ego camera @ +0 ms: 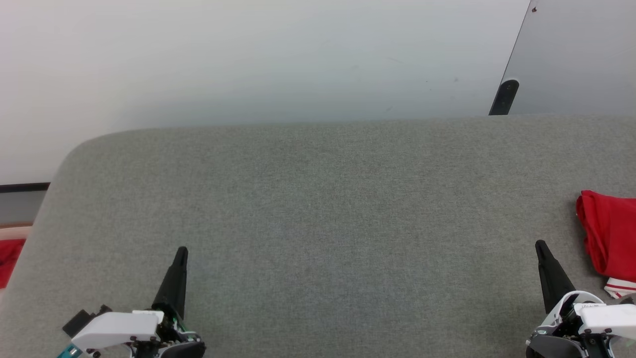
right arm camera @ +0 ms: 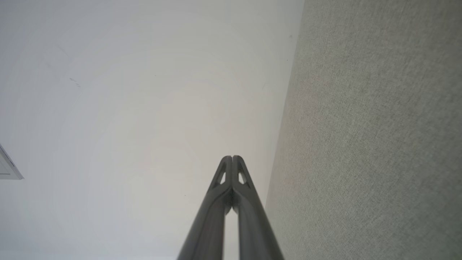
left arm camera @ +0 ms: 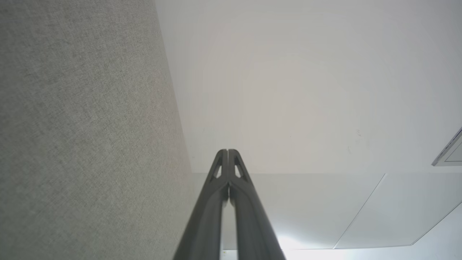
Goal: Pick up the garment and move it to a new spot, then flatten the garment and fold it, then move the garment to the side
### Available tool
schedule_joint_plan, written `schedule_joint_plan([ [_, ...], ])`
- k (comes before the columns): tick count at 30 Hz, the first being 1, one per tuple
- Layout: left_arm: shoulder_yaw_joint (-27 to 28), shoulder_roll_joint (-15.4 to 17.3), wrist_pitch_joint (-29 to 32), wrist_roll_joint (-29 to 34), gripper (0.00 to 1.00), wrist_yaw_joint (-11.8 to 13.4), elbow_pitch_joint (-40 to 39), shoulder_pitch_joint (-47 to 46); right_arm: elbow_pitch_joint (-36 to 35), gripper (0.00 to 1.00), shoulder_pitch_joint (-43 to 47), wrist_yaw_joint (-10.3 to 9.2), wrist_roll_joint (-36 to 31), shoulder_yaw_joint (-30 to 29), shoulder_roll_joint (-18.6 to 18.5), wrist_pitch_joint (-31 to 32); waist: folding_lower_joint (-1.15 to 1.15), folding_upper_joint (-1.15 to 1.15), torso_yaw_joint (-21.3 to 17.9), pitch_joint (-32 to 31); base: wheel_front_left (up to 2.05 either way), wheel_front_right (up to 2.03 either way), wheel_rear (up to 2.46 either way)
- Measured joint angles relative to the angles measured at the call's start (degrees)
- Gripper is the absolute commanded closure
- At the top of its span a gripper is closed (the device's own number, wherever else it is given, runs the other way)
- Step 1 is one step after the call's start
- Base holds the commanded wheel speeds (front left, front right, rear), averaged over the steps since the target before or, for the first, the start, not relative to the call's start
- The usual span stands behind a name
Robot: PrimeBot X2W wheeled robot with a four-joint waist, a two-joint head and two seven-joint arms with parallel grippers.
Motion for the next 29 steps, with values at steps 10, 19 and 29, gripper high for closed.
schedule_joint_plan([
  [10,0.0,0.0,0.0,0.0,1.00,0.0,0.0,0.0,0.0,1.00,0.0,0.00,0.0,0.0,0.0,0.0,0.00,0.00,0.0,0.0,0.00,0.00,0.00],
  [19,0.0,0.0,0.0,0.0,1.00,0.0,0.0,0.0,0.0,1.00,0.0,0.00,0.0,0.0,0.0,0.0,0.00,0.00,0.0,0.0,0.00,0.00,0.00],
  [29,0.0,0.0,0.0,0.0,1.00,0.0,0.0,0.0,0.0,1.00,0.0,0.00,0.0,0.0,0.0,0.0,0.00,0.00,0.0,0.0,0.00,0.00,0.00],
])
